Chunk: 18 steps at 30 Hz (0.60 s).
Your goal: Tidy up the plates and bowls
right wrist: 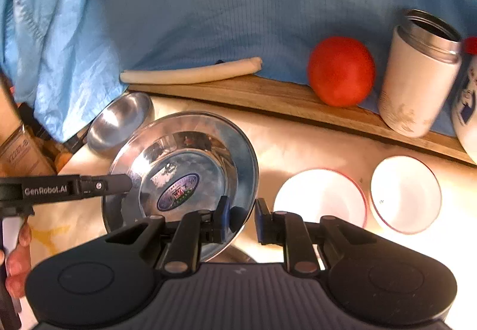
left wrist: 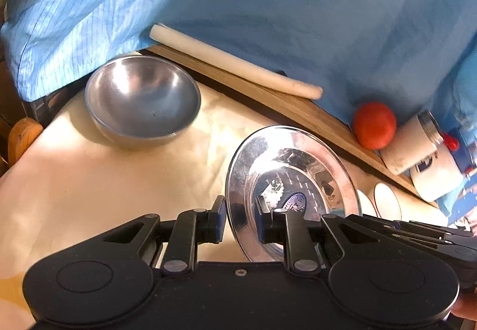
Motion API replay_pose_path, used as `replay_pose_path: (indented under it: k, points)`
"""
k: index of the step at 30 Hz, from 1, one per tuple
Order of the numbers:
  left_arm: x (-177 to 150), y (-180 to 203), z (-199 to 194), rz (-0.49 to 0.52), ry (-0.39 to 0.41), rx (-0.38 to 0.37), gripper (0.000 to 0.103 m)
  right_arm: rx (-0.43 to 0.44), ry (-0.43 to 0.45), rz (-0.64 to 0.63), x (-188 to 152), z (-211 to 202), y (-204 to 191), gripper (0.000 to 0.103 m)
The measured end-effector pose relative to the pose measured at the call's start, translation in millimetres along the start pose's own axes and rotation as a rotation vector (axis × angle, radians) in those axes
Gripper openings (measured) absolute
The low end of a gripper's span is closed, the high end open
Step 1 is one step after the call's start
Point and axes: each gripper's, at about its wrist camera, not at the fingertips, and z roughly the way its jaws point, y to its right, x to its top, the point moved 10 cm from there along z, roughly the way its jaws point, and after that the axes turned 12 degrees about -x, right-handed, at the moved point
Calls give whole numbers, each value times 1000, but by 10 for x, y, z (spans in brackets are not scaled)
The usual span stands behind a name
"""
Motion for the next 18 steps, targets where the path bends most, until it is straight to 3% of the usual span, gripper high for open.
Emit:
replay_pose_path:
  k: [18]
  points:
    - [-362,338,-187,94,-97,-38,21,37,-37,-7,-538,-375,268,20]
